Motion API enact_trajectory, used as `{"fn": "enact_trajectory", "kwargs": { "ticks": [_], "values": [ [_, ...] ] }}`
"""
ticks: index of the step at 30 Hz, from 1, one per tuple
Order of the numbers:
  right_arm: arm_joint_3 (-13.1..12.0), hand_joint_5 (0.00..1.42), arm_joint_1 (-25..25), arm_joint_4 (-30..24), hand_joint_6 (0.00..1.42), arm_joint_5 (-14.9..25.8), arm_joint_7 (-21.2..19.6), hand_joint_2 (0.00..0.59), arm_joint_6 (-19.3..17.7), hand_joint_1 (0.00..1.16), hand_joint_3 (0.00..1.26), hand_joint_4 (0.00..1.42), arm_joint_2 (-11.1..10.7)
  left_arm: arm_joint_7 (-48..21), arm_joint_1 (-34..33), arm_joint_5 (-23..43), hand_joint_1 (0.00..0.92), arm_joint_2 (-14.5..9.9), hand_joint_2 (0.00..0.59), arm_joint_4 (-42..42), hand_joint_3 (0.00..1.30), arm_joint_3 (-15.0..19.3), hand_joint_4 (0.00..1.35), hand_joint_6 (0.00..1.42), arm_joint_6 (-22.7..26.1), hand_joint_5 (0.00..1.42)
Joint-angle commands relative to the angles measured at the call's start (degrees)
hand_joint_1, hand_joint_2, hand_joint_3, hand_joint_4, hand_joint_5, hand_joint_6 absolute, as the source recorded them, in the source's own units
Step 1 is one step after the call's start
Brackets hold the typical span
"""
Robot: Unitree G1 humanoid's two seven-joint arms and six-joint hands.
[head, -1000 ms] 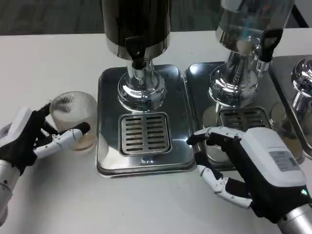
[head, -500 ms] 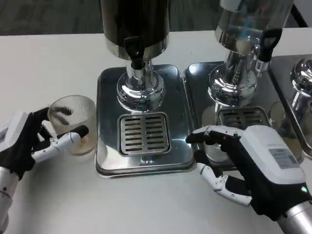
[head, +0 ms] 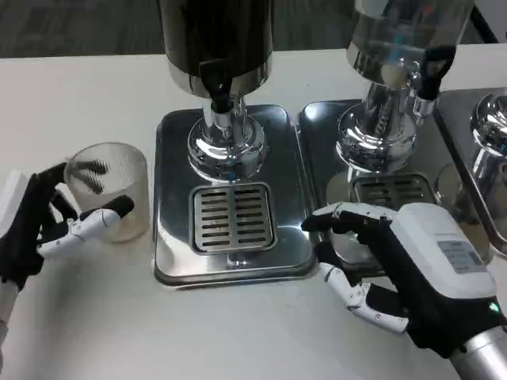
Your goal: Grasp the cup under the faucet to collect the drink, then remove the cup.
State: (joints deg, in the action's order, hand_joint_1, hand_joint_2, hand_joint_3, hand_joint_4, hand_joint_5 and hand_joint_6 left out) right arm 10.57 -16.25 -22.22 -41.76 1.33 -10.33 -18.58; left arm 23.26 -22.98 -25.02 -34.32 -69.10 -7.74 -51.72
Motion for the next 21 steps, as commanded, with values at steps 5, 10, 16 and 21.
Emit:
{"fn": "enact_trajectory", "kwargs": {
  "ticks": [5, 10, 16, 21],
  "values": [
    [0.18, 0.40, 0.64, 0.71, 0.52, 0.69, -0.93, 0.485, -0.26, 0.41, 0.45, 0.40, 0.49, -0.37, -0.71, 0.32, 0.209, -1.09, 0.168, 2.60, 0.48, 0.38, 0.53, 1.22, -3.99, 0.94],
    [0.11, 0.40, 0.51, 0.43, 0.52, 0.85, -1.46, 0.485, -0.11, 0.41, 0.45, 0.40, 0.78, -2.40, -2.03, 0.07, 0.209, 0.36, 0.168, 2.48, 0.48, -0.45, 0.53, 1.20, -3.73, 0.94],
    [-0.06, 0.40, -0.28, -0.68, 0.50, 0.63, -1.85, 0.485, 0.18, 0.41, 0.45, 0.40, 1.18, -4.33, -4.00, -1.01, 0.209, 2.67, 0.168, 1.82, 0.48, -2.22, 0.53, 1.20, -2.68, 0.94],
    [-0.17, 0.40, -1.39, -1.96, 0.50, -0.01, -2.13, 0.485, 0.76, 0.41, 0.45, 0.40, 1.73, -5.03, -5.39, -1.49, 0.208, 4.21, 0.166, 0.89, 0.48, -3.59, 0.53, 1.20, -0.77, 0.94]
  ]
}}
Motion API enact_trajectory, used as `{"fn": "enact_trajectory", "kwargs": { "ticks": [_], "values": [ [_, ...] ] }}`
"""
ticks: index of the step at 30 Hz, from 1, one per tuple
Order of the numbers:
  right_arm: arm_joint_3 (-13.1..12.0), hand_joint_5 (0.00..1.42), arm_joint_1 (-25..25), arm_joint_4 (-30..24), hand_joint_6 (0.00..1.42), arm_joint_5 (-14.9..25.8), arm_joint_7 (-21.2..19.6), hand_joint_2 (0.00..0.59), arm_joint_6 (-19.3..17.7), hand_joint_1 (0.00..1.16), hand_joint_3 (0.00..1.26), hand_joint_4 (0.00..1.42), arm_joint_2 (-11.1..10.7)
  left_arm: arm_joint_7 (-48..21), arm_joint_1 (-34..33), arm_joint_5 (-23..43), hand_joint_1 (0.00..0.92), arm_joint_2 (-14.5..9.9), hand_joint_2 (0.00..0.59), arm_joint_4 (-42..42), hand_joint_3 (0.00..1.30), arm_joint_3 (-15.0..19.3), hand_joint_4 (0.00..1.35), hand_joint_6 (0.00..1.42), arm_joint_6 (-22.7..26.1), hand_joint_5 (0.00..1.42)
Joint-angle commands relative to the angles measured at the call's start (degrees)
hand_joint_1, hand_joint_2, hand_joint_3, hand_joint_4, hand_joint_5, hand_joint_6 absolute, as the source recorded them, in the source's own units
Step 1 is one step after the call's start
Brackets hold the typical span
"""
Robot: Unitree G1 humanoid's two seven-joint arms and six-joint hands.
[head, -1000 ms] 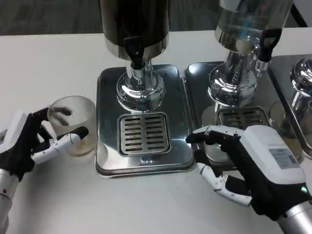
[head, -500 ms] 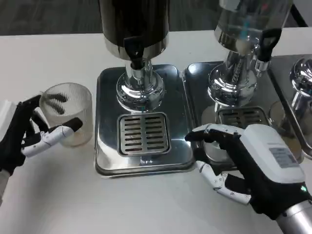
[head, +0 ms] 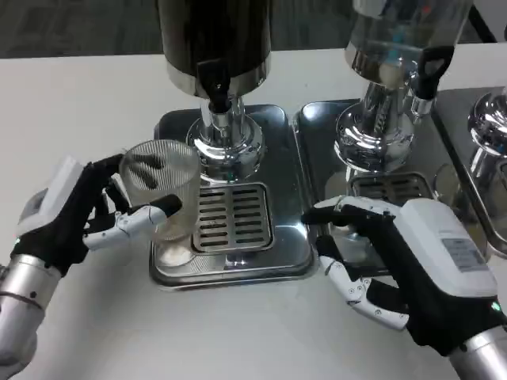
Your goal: Grasp the cup under the faucet to collect the drink, then remove the cup.
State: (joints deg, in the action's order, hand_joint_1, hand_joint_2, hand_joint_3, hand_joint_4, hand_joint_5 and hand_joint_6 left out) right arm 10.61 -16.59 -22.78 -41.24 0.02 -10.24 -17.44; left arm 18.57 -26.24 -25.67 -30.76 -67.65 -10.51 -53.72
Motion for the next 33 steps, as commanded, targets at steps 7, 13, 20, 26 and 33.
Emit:
{"fn": "enact_trajectory", "kwargs": {
  "ticks": [7, 13, 20, 26, 33],
  "values": [
    [-0.48, 0.41, -2.62, -2.93, 0.50, -1.11, -1.05, 0.485, 1.51, 0.41, 0.45, 0.41, 1.29, -1.44, -3.48, -1.44, 0.194, 1.53, 0.160, -1.31, 0.47, -2.18, 0.52, 1.20, 2.76, 0.93],
    [-0.33, 0.41, -3.23, -3.27, 0.50, -1.41, -1.21, 0.485, 1.78, 0.41, 0.45, 0.41, 1.83, -2.84, -4.62, -2.09, 0.184, 2.46, 0.156, -1.58, 0.46, -3.06, 0.51, 1.21, 3.58, 0.91],
    [-0.42, 0.41, -3.51, -3.52, 0.49, -1.26, -1.21, 0.485, 2.30, 0.41, 0.46, 0.41, 2.13, -4.12, -5.93, -2.79, 0.162, 2.88, 0.144, -1.71, 0.43, -4.73, 0.47, 1.21, 4.87, 0.84],
    [-0.39, 0.41, -3.53, -3.31, 0.49, -1.04, -1.15, 0.485, 2.69, 0.41, 0.46, 0.41, 2.44, -5.26, -6.92, -3.30, 0.140, 3.05, 0.140, -1.57, 0.40, -6.01, 0.44, 1.18, 5.76, 0.79],
    [-0.38, 0.41, -3.95, -3.43, 0.49, -1.08, -1.13, 0.485, 3.03, 0.41, 0.46, 0.41, 3.01, -7.40, -7.69, -2.79, 0.101, 3.18, 0.130, -1.51, 0.37, -6.87, 0.39, 1.06, 6.14, 0.70]
  ]
}}
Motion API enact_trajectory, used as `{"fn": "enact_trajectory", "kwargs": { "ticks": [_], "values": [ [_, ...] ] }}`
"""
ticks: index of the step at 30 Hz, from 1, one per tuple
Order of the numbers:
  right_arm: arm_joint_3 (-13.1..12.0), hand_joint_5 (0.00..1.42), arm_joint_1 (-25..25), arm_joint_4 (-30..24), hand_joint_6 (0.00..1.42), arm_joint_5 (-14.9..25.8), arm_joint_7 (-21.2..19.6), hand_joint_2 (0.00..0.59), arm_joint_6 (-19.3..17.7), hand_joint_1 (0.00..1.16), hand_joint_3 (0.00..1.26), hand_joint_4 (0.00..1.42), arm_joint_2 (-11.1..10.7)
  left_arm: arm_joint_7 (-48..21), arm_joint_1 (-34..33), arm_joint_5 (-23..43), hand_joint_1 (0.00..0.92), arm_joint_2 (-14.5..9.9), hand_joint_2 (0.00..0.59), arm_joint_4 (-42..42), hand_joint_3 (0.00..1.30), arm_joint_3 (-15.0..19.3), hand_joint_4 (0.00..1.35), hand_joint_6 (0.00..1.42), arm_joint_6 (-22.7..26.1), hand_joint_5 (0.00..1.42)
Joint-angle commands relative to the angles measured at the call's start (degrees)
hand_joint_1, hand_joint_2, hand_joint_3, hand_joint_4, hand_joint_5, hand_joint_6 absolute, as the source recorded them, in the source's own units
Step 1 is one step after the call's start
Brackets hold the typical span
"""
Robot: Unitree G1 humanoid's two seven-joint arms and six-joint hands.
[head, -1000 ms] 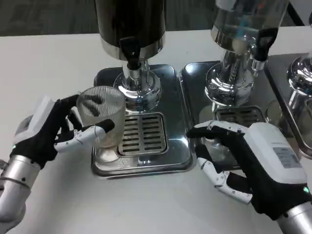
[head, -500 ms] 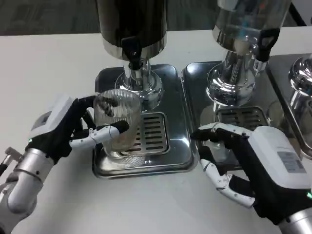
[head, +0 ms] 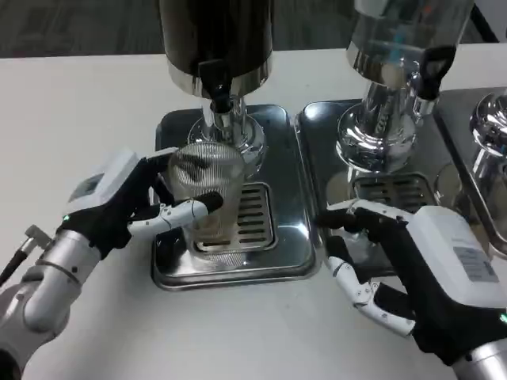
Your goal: Grasp the cup under the faucet to collect the drink, then remove the cup.
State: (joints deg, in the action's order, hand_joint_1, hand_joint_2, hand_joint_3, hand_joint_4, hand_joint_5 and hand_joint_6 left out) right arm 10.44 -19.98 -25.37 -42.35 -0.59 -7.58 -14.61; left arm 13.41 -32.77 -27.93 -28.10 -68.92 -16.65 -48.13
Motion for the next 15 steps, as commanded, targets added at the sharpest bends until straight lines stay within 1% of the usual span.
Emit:
{"fn": "enact_trajectory", "kwargs": {
  "ticks": [1, 5, 9, 15],
  "values": [
    [-0.20, 0.41, -0.68, -0.87, 0.49, 0.04, -0.48, 0.485, 0.43, 0.41, 0.46, 0.41, 0.28, -2.62, -1.22, -0.47, 0.091, 0.46, 0.127, -0.19, 0.36, -0.76, 0.37, 1.03, 0.50, 0.68],
    [-0.13, 0.42, -0.80, -0.83, 0.49, 0.17, -0.31, 0.485, 0.62, 0.41, 0.46, 0.41, 0.50, -3.55, -1.52, -0.90, 0.081, 0.24, 0.124, 0.18, 0.32, -1.23, 0.31, 0.92, 0.57, 0.61],
    [0.01, 0.42, -0.80, -0.85, 0.49, 0.38, -0.14, 0.485, 0.86, 0.41, 0.46, 0.41, 0.64, -4.28, -1.67, -0.76, 0.066, 0.12, 0.115, 0.38, 0.30, -1.29, 0.28, 0.87, 0.78, 0.57],
    [-0.05, 0.44, -0.74, -0.82, 0.49, 0.75, 0.23, 0.485, 0.97, 0.41, 0.46, 0.41, 0.54, -4.28, -1.24, -0.01, 0.045, -0.27, 0.110, 0.90, 0.26, -0.45, 0.22, 0.79, 0.85, 0.51]
  ]
}}
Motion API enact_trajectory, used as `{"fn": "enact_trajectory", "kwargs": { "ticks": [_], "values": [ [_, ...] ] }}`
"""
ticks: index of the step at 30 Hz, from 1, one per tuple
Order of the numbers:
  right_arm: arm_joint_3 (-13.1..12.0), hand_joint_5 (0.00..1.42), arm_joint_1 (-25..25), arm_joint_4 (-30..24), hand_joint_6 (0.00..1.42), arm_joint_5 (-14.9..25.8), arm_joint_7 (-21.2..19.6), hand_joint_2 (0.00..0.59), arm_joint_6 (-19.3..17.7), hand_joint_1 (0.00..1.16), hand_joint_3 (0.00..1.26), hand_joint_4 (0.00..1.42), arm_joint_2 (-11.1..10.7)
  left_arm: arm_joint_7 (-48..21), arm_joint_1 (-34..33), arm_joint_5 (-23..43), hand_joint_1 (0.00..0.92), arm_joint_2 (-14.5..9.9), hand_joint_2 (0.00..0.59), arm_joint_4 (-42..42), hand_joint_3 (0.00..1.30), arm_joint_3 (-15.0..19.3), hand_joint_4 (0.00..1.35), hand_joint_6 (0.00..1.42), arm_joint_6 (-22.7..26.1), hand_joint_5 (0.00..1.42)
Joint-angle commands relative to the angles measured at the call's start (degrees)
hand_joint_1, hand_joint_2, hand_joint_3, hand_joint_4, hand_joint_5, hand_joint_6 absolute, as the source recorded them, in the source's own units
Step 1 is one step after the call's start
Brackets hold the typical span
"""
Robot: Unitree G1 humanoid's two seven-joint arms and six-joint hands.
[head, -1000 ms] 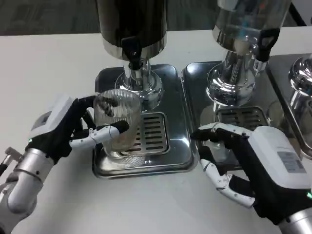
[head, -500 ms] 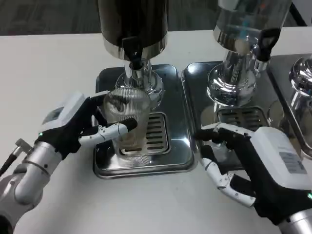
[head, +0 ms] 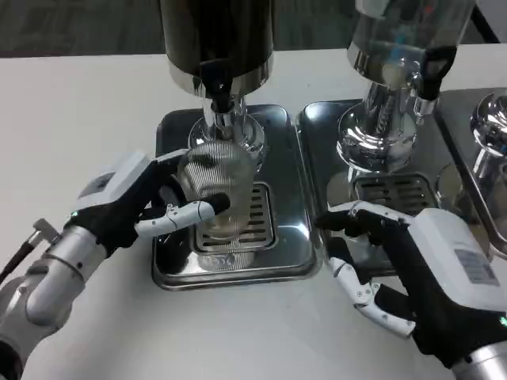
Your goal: Grasp the cup under the faucet to collect the drink, then remove the cup.
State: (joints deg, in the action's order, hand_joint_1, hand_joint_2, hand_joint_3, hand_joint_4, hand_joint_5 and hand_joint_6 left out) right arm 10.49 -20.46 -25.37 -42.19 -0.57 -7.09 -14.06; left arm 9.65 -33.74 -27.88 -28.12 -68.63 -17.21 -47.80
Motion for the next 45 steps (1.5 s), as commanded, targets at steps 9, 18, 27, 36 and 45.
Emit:
{"fn": "enact_trajectory", "kwargs": {
  "ticks": [9, 18, 27, 36, 45],
  "values": [
    [-0.05, 0.47, 0.34, -0.68, 0.51, 1.33, 0.82, 0.485, 0.42, 0.41, 0.47, 0.41, -0.20, -1.45, 0.05, -0.51, 0.001, -1.51, 0.066, 2.04, 0.14, -0.10, 0.05, 0.54, 0.65, 0.34],
    [0.23, 0.47, 1.07, 0.09, 0.51, 1.59, 0.74, 0.485, 0.21, 0.41, 0.47, 0.41, -0.23, -2.17, 0.92, 0.72, 0.000, -2.25, 0.044, 3.90, 0.06, 0.99, 0.00, 0.40, -0.72, 0.26],
    [0.16, 0.47, 1.26, 0.73, 0.52, 2.22, 0.36, 0.482, -0.23, 0.41, 0.47, 0.41, -0.31, -3.34, 4.94, 5.72, 0.000, -5.27, 0.030, 8.51, 0.05, 5.56, 0.00, 0.39, -4.84, 0.23],
    [-0.14, 0.47, 3.30, 2.38, 0.52, 3.87, 0.36, 0.477, -0.46, 0.42, 0.47, 0.41, -0.41, -8.80, 12.50, 13.41, 0.000, -10.12, 0.014, 15.67, 0.07, 12.22, 0.00, 0.37, -7.91, 0.24],
    [-0.30, 0.47, 5.76, 4.31, 0.52, 5.55, 0.07, 0.476, -0.63, 0.43, 0.48, 0.43, -0.27, -30.27, 16.84, 34.93, 0.000, -11.39, 0.037, 21.52, 0.20, 19.48, 0.12, 0.37, -5.88, 0.26]
  ]
}}
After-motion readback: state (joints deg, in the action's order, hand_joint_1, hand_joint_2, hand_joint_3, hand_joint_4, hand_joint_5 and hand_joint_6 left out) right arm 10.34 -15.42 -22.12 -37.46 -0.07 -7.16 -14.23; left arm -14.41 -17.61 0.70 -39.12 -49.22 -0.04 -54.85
